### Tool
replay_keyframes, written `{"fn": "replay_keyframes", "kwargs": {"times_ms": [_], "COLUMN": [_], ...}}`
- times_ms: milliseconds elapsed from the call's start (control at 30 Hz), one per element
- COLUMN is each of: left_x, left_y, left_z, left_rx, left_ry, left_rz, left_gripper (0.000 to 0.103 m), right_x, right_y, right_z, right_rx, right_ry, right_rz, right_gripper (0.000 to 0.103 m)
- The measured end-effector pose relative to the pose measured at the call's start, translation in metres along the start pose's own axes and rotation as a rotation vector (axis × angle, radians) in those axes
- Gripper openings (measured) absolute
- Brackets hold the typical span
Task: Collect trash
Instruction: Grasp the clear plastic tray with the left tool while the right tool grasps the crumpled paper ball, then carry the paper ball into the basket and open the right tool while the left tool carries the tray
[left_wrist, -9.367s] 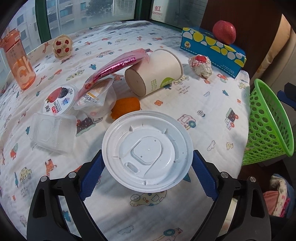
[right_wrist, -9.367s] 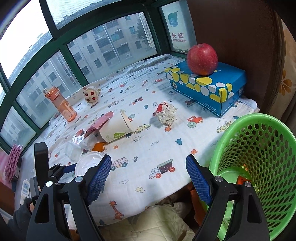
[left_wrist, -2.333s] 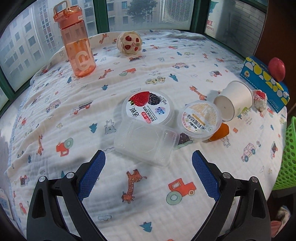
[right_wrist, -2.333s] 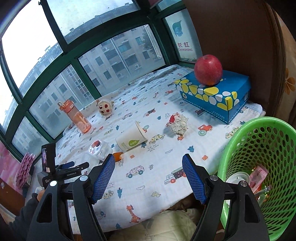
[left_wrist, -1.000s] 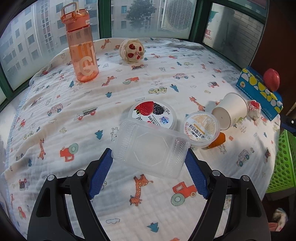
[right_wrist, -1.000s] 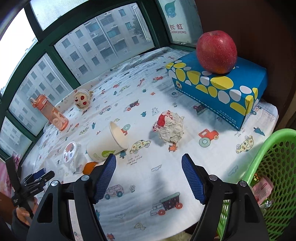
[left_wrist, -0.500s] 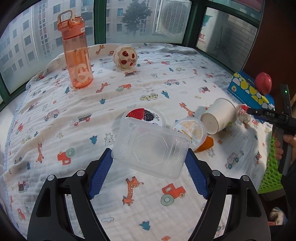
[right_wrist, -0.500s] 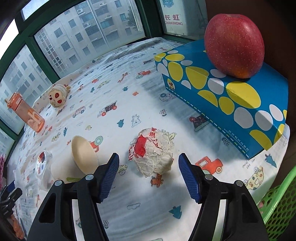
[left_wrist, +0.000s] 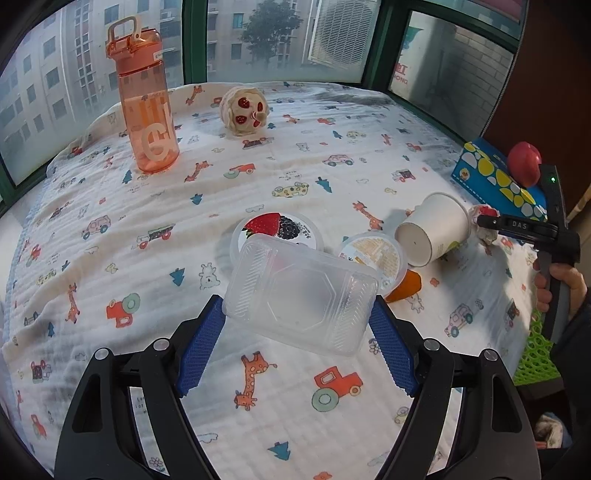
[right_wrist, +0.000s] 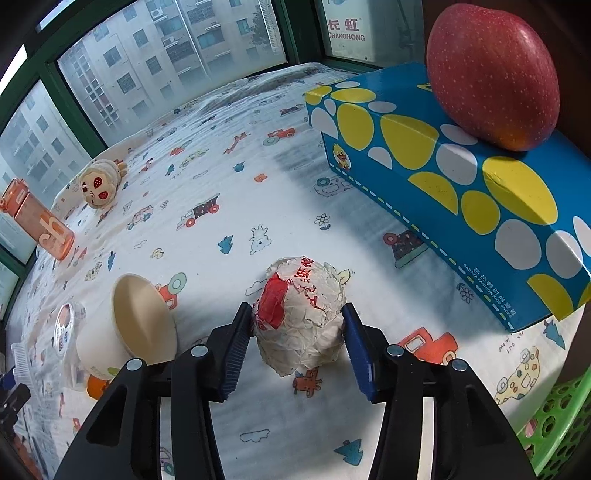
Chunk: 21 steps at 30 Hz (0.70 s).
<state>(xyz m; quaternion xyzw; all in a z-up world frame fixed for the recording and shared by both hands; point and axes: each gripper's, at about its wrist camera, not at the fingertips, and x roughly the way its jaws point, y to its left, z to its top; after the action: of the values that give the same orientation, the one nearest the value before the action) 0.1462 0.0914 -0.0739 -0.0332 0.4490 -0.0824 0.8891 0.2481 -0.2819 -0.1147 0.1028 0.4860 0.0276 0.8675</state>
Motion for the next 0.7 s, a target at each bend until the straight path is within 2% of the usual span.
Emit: {"fn": "replay_keyframes", "kwargs": {"times_ms": [333,500,700], "left_x": [-0.017,-0.025,-0.033], "left_y": [-0.029,-0.055,-0.092], "left_z": [-0.001,-0.006,-0.010], "left_rx": [0.036,0.069,0.116], "left_ry": [-0.029,-0.035,-0.042], "left_rz": [-0.040,-0.077,-0.123], "left_gripper": [0.078,0.078,0.078], "right_x": [-0.064,-0.101,-0.141], "right_y": [0.004,-0.002,-0.020], "right_z": [-0.035,-0.059,-0.085], "right_rx": [-0.033,-0.016,-0.001], "right_ry": [-0.049,-0.067,-0.106], "right_rz": [0.024,0.047,0.035], "right_gripper": [0.047,0.047,0.047]}}
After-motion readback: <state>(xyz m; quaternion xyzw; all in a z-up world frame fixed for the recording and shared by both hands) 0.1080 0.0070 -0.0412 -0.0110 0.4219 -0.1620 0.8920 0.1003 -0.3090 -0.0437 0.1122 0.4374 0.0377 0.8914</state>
